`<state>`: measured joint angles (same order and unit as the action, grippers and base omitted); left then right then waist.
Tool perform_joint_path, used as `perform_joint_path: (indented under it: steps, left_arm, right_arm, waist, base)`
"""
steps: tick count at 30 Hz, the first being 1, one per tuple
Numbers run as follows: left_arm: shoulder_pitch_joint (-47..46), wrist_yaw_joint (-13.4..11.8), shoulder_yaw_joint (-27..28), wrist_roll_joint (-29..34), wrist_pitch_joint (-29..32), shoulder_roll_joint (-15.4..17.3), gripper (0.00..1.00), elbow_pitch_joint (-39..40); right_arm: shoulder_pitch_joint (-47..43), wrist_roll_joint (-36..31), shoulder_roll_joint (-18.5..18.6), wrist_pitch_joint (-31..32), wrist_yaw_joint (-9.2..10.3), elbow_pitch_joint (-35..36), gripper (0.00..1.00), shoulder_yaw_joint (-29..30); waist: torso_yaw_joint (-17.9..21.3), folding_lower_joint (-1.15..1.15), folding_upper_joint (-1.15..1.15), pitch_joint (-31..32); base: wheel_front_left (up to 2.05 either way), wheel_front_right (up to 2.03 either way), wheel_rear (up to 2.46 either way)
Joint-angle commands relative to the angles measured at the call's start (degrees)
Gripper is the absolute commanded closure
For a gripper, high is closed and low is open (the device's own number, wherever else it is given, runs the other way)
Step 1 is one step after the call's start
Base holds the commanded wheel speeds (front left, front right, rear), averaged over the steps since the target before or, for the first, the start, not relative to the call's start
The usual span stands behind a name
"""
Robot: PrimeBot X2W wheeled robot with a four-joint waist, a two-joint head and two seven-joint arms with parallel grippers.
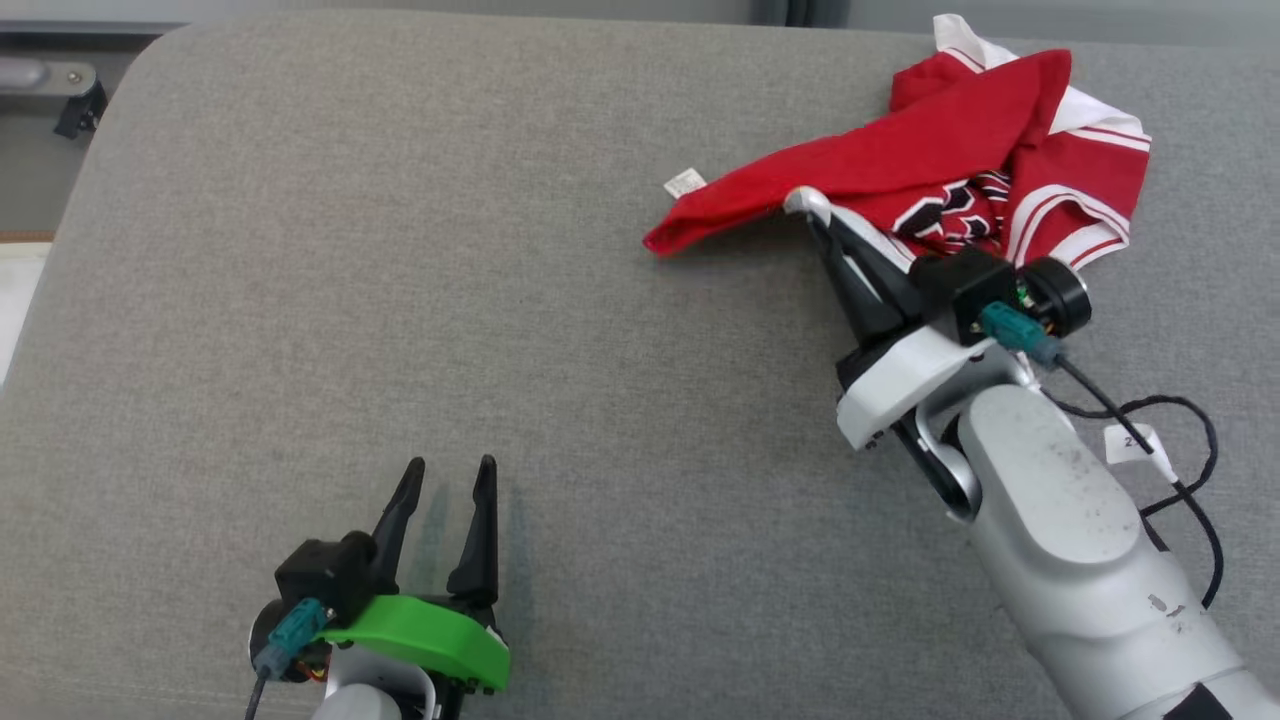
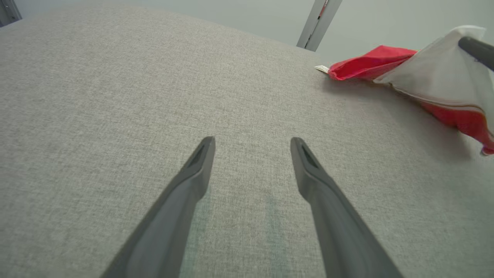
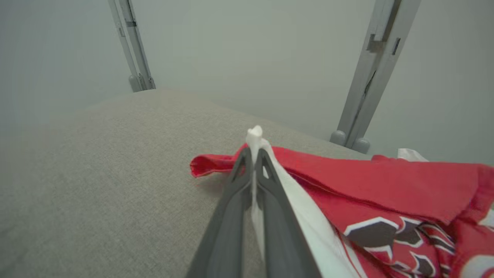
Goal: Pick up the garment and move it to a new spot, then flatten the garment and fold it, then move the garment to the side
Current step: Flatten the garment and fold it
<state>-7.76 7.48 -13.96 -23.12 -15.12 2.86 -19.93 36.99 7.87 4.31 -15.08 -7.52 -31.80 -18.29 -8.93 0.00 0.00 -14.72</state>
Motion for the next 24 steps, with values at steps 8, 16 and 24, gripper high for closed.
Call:
perform_joint_path:
  steps: [8,16,24]
  left_arm:
    - [3.3,0.0,-0.5,0.8,0.0,0.1,0.00,-0.5]
    - [6.9,0.0,-0.5,0.8,0.0,0.1,0.00,-0.5]
    - [6.5,0.0,-2.5,-0.4,0.0,0.1,0.00,-0.2]
  right_arm:
    - [6.7,0.0,3.4,-0.1,0.07,11.9,1.00,0.4]
    - [19.9,0.8,9.2,-0.1,0.08,11.0,1.00,-4.7]
    - [33.6,0.7,12.7,-0.1,0.08,-0.7,1.00,-10.4]
  waist:
    - [-0.7,0.00,0.00,6.5]
    - [-3.7,0.00,0.00,10.9]
    - [-8.2,0.00,0.00,10.3]
  base:
    - [0.00,0.00,0.00]
    - [0.00,0.00,0.00]
    - [0.00,0.00,0.00]
